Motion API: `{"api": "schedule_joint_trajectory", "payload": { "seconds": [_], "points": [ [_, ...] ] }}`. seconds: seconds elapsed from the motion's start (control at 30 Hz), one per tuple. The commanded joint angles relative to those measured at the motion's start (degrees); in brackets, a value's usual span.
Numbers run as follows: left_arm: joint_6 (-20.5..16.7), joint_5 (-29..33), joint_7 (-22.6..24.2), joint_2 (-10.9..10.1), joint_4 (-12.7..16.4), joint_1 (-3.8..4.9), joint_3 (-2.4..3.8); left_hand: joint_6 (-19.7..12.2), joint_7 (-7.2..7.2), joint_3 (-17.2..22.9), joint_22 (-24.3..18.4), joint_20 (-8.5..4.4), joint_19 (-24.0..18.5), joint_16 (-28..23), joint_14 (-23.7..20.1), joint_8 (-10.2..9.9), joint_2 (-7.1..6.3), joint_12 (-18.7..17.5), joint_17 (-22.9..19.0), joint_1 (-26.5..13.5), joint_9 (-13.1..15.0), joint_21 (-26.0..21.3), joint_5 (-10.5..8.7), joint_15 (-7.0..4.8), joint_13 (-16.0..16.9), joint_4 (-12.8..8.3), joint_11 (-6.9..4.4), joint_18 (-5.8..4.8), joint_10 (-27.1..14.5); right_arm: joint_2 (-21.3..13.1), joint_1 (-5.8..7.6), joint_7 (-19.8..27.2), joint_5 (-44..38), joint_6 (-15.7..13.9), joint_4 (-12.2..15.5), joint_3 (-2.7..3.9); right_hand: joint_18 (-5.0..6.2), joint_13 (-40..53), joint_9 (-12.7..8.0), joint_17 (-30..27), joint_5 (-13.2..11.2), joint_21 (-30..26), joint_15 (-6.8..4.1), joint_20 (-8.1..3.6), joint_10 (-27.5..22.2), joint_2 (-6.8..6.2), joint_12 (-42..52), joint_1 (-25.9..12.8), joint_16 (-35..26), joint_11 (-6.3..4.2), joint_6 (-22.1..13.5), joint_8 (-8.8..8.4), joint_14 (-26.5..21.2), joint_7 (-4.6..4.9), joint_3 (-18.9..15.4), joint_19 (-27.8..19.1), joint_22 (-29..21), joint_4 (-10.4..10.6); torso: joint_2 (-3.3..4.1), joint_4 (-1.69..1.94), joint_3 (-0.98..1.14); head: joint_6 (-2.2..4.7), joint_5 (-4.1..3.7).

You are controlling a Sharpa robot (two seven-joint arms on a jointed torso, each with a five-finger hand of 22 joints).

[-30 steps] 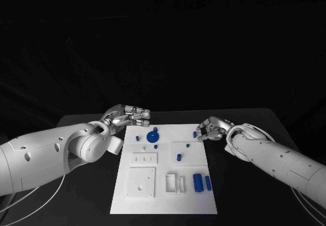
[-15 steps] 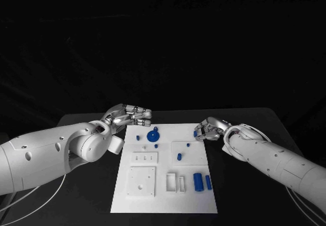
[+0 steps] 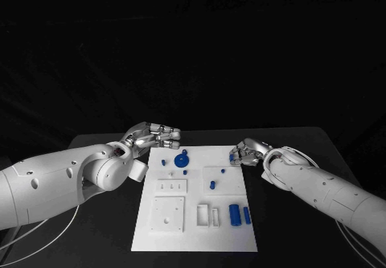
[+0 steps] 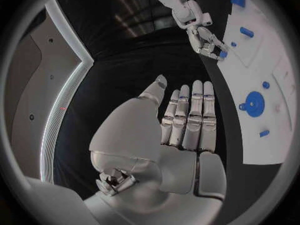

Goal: Assemble the parts on the task board

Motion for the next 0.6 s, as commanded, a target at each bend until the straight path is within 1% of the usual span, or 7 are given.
{"api": "schedule_joint_trajectory", "payload": {
  "seconds": [0.03, 0.13, 0.2, 0.23, 0.27, 0.5, 0.6],
  "points": [
    [0.95, -0.21, 0.61, 0.07, 0.18, 0.02, 0.04, -0.37, -0.17, -0.06, -0.09, 0.23, 0.25, -0.19, -0.27, 0.29, 0.01, 0.18, -0.03, -0.13, 0.07, -0.32, 0.33, 0.04, 0.07, -0.43, -0.05, 0.48, -0.43, 0.14, -0.04, -0.22, -0.7, 0.48, -0.11, 0.01, 0.46, 2.38, -0.02, 0.09, -1.72, -0.12, 0.02, -0.01, 0.17, 0.94, 0.26, 0.02, 0.3, 0.15, 1.24, -0.14, 0.21, 0.0, 1.36, 3.09, 0.66, -0.25, -0.01, 0.0, 0.0, 0.02, -0.04],
    [0.99, -0.21, 0.56, 0.04, 0.2, 0.03, 0.04, -0.33, -0.18, -0.05, -0.02, 0.23, 0.49, -0.18, -0.23, 0.28, 0.11, 0.19, -0.01, -0.08, 0.07, -0.68, 0.33, 0.02, 0.08, -0.39, -0.08, 0.52, -0.36, 0.19, -0.04, -0.27, -0.77, 0.41, -0.17, 0.01, 0.41, 2.35, 0.06, 0.1, -3.04, -0.18, -0.03, -0.05, 0.09, 1.71, 0.2, -0.36, 0.28, 0.06, 2.89, -0.12, 0.23, -0.2, 2.97, 3.07, 0.74, -0.53, -0.02, -0.05, 0.01, 0.03, -0.05],
    [1.0, -0.22, 0.53, 0.03, 0.22, 0.03, 0.04, -0.33, -0.18, -0.05, -0.02, 0.23, 0.49, -0.18, -0.23, 0.28, 0.11, 0.19, -0.01, -0.08, 0.07, -0.68, 0.33, 0.02, 0.08, -0.39, -0.08, 0.52, -0.36, 0.21, -0.04, -0.29, -0.81, 0.42, -0.2, 0.01, 0.39, 2.33, 0.07, 0.07, -3.65, -0.19, -0.06, -0.07, 0.07, 1.92, 0.17, -0.46, 0.23, 0.03, 3.29, -0.1, 0.21, -0.26, 3.61, 3.08, 0.77, -0.76, -0.02, -0.07, 0.02, 0.03, -0.06],
    [1.01, -0.23, 0.52, 0.02, 0.22, 0.03, 0.04, -0.33, -0.18, -0.05, -0.02, 0.23, 0.49, -0.18, -0.23, 0.28, 0.11, 0.19, -0.01, -0.08, 0.07, -0.68, 0.33, 0.02, 0.08, -0.39, -0.08, 0.52, -0.36, 0.23, -0.04, -0.31, -0.83, 0.44, -0.22, 0.01, 0.35, 2.31, 0.06, 0.04, -4.55, -0.36, -0.13, -0.13, 0.07, 2.15, 0.14, -0.67, 0.17, -0.04, 3.85, -0.13, 0.21, -0.43, 4.35, 3.05, 0.78, -1.05, -0.01, -0.07, 0.02, 0.03, -0.06],
    [1.01, -0.24, 0.5, 0.02, 0.23, 0.03, 0.04, -0.33, -0.18, -0.05, -0.02, 0.23, 0.49, -0.18, -0.23, 0.28, 0.11, 0.19, -0.01, -0.08, 0.07, -0.68, 0.33, 0.02, 0.08, -0.39, -0.08, 0.52, -0.36, 0.27, -0.04, -0.32, -0.86, 0.43, -0.23, 0.01, 0.32, 2.29, 0.07, 0.05, -4.95, -0.3, -0.15, -0.17, 0.05, 2.33, 0.11, -0.82, 0.17, -0.1, 4.04, -0.12, 0.2, -0.43, 4.68, 3.08, 0.82, -1.12, 0.0, -0.06, 0.02, 0.04, -0.08],
    [1.06, -0.28, 0.41, 0.01, 0.25, 0.03, 0.04, -0.33, -0.18, -0.05, -0.02, 0.23, 0.49, -0.18, -0.23, 0.28, 0.11, 0.19, -0.01, -0.08, 0.07, -0.68, 0.33, 0.02, 0.08, -0.39, -0.08, 0.52, -0.36, 0.49, -0.04, -0.38, -1.0, 0.3, -0.23, 0.01, 0.23, 2.34, 0.1, 0.13, -5.25, -0.31, -0.22, -0.23, 0.17, 2.49, 0.21, -1.16, 0.22, -0.21, 4.66, -0.08, 0.26, -0.69, 5.0, 3.1, 0.91, -1.35, 0.02, 0.03, 0.02, 0.05, -0.1],
    [1.07, -0.31, 0.38, -0.01, 0.26, 0.03, 0.04, -0.33, -0.18, -0.05, -0.02, 0.23, 0.49, -0.18, -0.23, 0.28, 0.11, 0.19, -0.01, -0.08, 0.07, -0.68, 0.33, 0.02, 0.08, -0.39, -0.08, 0.52, -0.36, 0.57, -0.04, -0.49, -1.1, -0.13, -0.2, 0.01, 0.16, 2.4, 0.12, 0.19, -5.39, -0.22, -0.3, -0.29, 0.26, 2.78, 0.3, -1.25, 0.27, -0.32, 5.32, -0.06, 0.28, -0.91, 5.04, 3.11, 0.98, -1.38, 0.03, 0.04, 0.03, 0.06, -0.15]
  ]
}}
